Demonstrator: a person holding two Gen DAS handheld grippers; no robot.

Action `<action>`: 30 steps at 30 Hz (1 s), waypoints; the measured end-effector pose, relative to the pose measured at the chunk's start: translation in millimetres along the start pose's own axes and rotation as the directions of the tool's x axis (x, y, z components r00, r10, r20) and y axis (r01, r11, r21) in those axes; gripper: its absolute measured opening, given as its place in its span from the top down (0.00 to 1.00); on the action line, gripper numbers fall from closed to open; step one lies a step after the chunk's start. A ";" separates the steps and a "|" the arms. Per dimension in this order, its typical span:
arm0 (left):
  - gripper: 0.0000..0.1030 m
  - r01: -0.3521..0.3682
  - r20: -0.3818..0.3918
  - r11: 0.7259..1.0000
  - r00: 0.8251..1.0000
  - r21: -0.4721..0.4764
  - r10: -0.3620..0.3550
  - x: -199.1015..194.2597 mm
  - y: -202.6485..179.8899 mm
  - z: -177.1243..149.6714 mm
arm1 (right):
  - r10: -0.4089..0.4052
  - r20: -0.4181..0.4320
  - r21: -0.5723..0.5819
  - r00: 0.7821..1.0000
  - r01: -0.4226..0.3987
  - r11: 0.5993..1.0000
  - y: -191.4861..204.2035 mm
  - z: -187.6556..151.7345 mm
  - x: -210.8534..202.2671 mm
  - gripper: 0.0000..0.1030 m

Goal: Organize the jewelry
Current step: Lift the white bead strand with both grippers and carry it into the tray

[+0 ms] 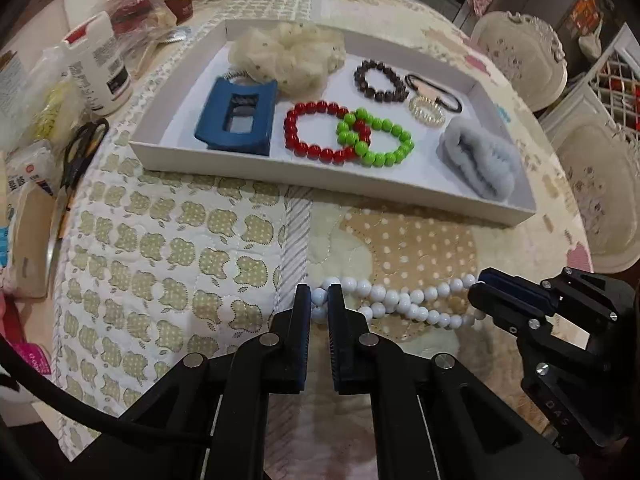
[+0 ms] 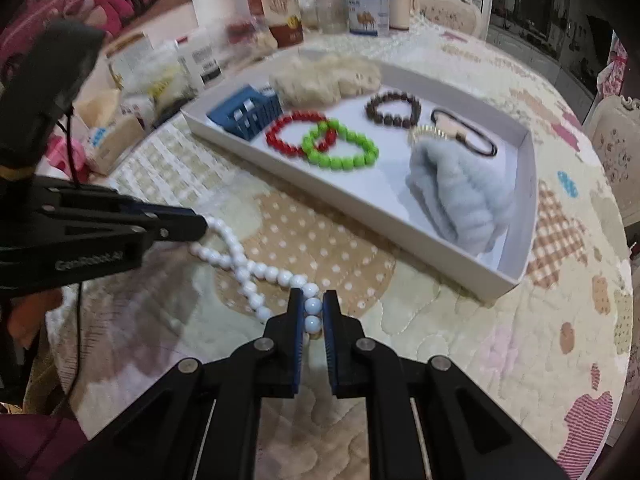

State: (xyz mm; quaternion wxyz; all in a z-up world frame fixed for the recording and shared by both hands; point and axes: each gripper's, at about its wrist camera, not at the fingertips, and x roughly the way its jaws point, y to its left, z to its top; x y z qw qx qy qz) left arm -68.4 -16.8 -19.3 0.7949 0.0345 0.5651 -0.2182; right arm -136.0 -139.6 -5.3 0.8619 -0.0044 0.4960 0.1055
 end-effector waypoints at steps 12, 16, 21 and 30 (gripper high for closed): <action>1.00 0.011 0.099 1.000 0.995 -0.009 -0.010 -43.4 -7.0 13.0 | 0.014 0.107 -0.011 0.994 -0.013 1.000 -0.1 27.9 -49.3 0.91; 1.00 -0.001 0.139 1.000 0.990 0.000 0.001 -58.8 -13.5 25.9 | 0.003 0.134 -0.009 0.991 -0.002 1.000 -6.0 36.1 -61.4 0.91; 1.00 -0.019 0.177 1.000 0.984 0.014 0.017 -69.8 -25.3 41.1 | -0.015 0.164 -0.004 0.986 0.016 1.000 -16.2 48.2 -73.4 0.91; 1.00 -0.066 0.218 0.997 0.974 0.044 0.055 -71.9 -43.6 68.3 | -0.046 0.192 0.016 0.980 0.044 0.999 -34.5 66.8 -80.3 0.91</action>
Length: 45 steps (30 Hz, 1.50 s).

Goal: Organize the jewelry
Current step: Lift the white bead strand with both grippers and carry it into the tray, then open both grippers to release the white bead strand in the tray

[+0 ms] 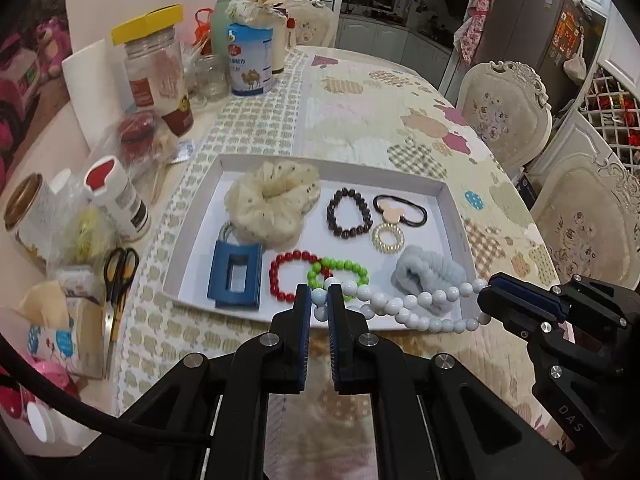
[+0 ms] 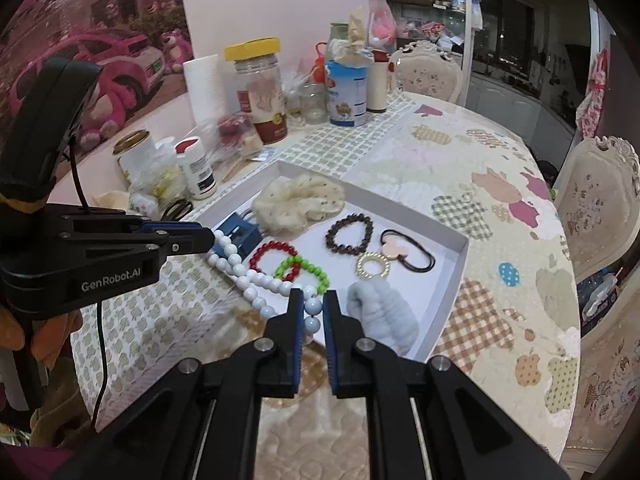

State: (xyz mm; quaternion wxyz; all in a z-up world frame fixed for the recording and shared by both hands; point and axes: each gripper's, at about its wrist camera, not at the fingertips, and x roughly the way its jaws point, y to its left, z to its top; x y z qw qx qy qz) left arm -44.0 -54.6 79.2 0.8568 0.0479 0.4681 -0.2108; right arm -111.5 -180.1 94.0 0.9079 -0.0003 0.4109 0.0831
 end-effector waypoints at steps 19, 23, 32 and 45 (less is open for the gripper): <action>1.00 -0.012 -0.065 1.000 0.998 0.013 0.013 68.0 -8.4 42.9 | 0.010 -0.067 0.106 0.998 -0.003 0.994 -52.1 22.6 57.1 0.91; 1.00 -0.026 -0.090 1.000 0.996 0.012 0.027 89.0 -4.5 49.5 | 0.025 -0.095 0.134 0.995 -0.012 0.991 -63.1 25.1 77.0 0.91; 1.00 -0.045 -0.152 0.999 0.988 -0.021 0.041 126.1 12.4 53.8 | 0.053 -0.163 0.150 0.985 -0.028 0.988 -70.4 29.8 124.5 0.91; 1.00 -0.068 -0.170 0.998 0.983 -0.012 0.066 144.2 12.8 51.5 | 0.036 -0.220 0.145 0.975 -0.004 0.989 -74.7 27.1 155.6 0.91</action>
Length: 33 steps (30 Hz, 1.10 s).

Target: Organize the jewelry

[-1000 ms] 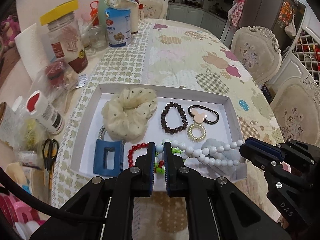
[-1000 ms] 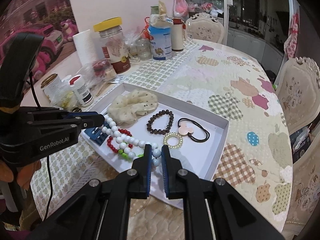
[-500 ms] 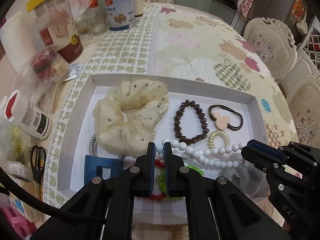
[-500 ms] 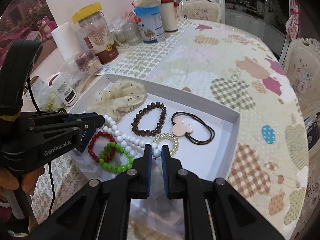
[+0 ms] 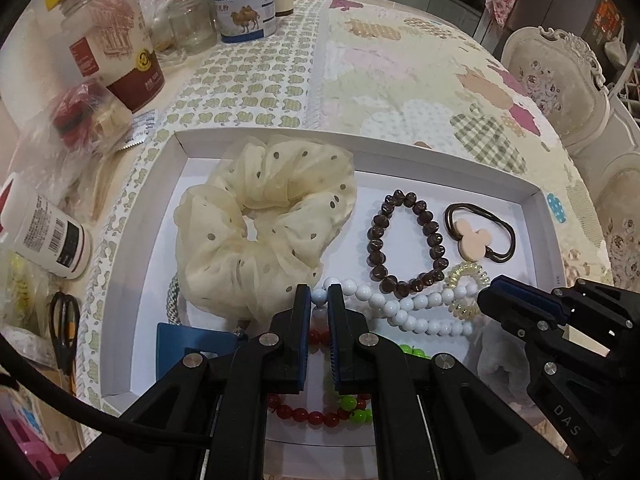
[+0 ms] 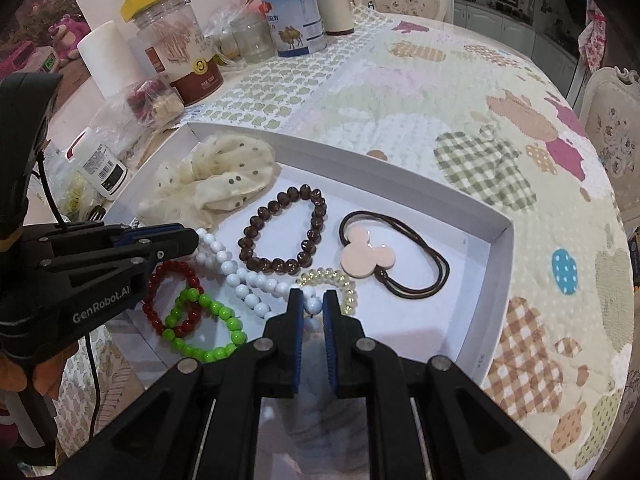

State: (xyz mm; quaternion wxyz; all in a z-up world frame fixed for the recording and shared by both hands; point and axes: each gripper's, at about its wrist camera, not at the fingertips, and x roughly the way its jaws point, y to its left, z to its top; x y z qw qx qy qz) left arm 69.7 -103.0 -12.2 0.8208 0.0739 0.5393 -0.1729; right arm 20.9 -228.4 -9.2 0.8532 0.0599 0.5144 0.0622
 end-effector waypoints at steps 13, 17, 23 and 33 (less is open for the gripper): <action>0.76 -0.022 0.035 0.999 0.999 -0.028 0.023 -22.4 0.2 -10.2 | -0.010 0.045 0.042 0.999 0.008 0.999 -5.8 -4.0 -26.2 0.77; 0.76 -0.034 0.062 0.999 0.997 -0.041 0.037 -38.5 0.0 -17.3 | -0.018 0.082 0.050 0.996 0.014 0.999 -3.9 -9.2 -44.6 0.69; 0.76 -0.045 0.103 0.997 0.993 -0.056 0.051 -61.2 -4.5 -28.6 | -0.028 0.124 0.059 0.992 0.021 0.998 3.2 -22.3 -68.8 0.62; 0.76 -0.081 0.166 0.996 0.982 -0.049 0.088 -96.0 -14.9 -48.1 | -0.044 0.168 0.078 0.985 0.032 0.996 13.3 -45.4 -99.2 0.58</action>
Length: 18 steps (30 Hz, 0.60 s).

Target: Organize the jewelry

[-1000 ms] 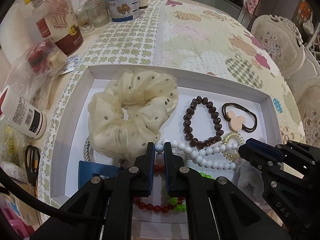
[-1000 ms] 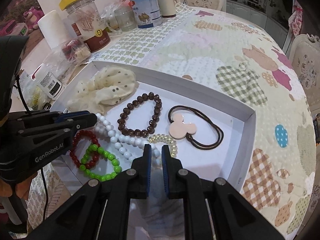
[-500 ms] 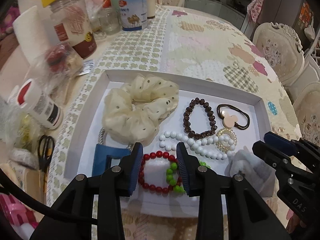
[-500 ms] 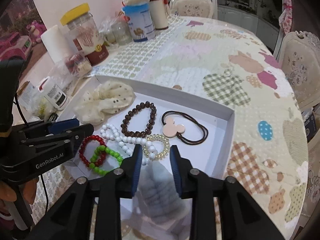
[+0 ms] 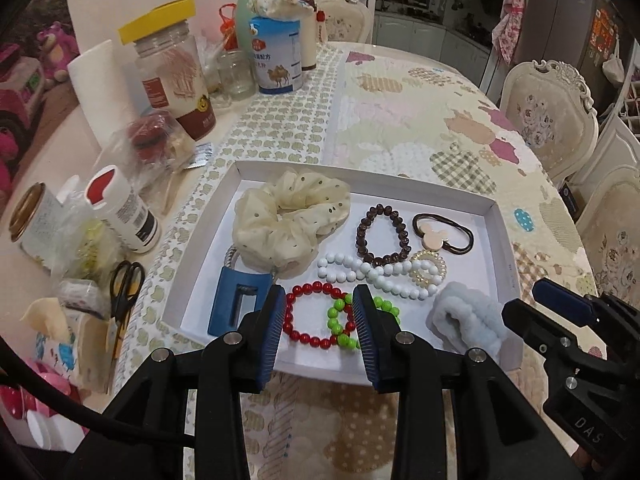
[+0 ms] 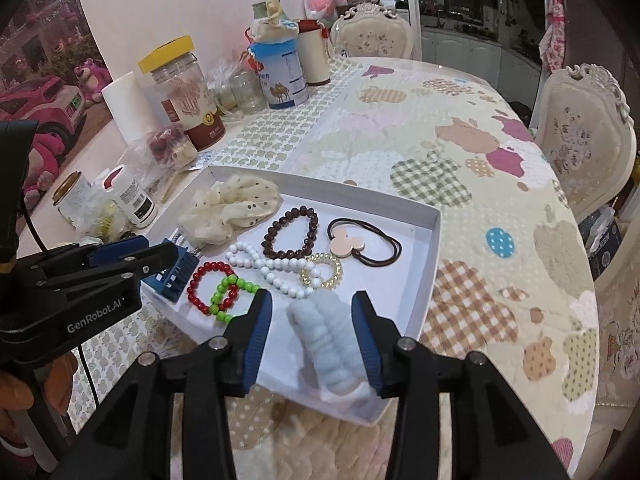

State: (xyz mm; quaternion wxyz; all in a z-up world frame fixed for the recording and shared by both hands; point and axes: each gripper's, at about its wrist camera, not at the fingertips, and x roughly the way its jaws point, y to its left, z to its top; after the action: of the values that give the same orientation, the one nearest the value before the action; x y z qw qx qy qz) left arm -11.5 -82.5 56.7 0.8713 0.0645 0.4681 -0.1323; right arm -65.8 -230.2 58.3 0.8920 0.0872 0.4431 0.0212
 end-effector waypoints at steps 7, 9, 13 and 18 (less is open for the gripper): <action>0.76 0.004 0.018 1.000 1.000 -0.011 -0.004 -18.1 -2.4 -10.9 | -0.009 0.019 0.010 1.000 0.009 1.000 6.4 -11.7 -19.3 0.51; 0.76 0.001 0.026 1.000 1.000 -0.011 -0.001 -23.5 -4.3 -13.5 | -0.011 0.027 0.013 1.000 0.011 1.000 8.2 -14.1 -24.7 0.51; 0.76 -0.005 0.047 1.000 0.999 -0.007 0.006 -34.2 -7.2 -18.1 | -0.015 0.047 0.017 0.999 0.014 1.000 10.9 -16.5 -35.4 0.49; 0.76 -0.014 0.071 1.000 0.997 -0.009 0.015 -47.9 -7.4 -22.9 | -0.023 0.078 0.016 0.997 0.022 1.000 14.3 -16.7 -47.5 0.43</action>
State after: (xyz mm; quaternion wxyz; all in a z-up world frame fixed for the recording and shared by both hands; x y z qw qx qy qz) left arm -57.2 -75.9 84.0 0.8887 0.0593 0.4367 -0.1261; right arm -107.3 -219.3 88.3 0.9082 0.0895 0.4088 0.0043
